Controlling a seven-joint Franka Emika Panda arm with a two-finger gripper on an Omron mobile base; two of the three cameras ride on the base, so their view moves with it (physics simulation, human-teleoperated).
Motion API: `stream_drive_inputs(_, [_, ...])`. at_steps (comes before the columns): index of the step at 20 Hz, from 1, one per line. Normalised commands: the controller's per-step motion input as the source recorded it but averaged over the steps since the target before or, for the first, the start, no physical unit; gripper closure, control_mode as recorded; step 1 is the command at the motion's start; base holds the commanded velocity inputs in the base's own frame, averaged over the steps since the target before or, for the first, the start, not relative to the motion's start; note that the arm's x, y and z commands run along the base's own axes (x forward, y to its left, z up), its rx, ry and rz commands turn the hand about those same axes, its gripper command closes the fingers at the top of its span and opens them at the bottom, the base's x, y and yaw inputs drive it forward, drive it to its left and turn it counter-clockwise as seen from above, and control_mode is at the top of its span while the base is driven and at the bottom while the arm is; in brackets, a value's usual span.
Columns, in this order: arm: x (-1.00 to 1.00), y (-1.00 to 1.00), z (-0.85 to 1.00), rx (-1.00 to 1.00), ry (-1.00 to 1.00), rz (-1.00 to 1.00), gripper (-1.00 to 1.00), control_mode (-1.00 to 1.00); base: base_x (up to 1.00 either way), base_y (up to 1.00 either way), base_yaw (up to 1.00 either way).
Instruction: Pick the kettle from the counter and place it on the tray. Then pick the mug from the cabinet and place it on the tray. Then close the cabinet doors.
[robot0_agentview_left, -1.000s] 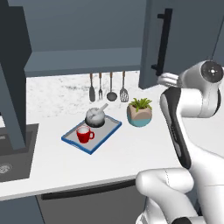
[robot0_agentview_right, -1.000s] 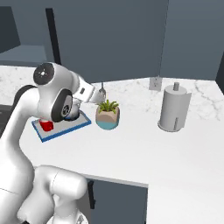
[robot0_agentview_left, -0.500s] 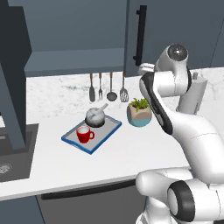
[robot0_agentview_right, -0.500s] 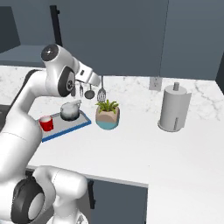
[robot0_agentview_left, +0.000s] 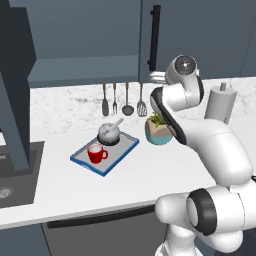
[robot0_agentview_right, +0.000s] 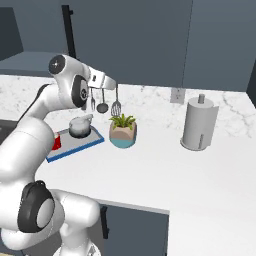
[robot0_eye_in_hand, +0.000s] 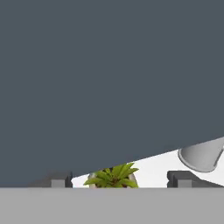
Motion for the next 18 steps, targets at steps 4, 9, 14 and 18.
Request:
stream_drive_inputs(4, [0.5, 0.0, 0.0, -0.09, 0.2, 0.0, -1.0, -1.0, 0.0, 0.0, 0.0])
stream_drive_inputs(9, [0.3, 0.0, -0.02, -0.11, 0.18, 0.0, -1.0, -1.0, 0.0, 0.0, 0.0])
stream_drive_inputs(14, [-0.06, 0.03, -0.05, -0.14, 0.06, 0.0, -1.0, -1.0, 0.0, 0.0, 0.0])
stream_drive_inputs(18, [-0.31, 0.13, -0.05, -0.16, 0.0, 0.0, -1.0, -1.0, 0.0, 0.0, 0.0])
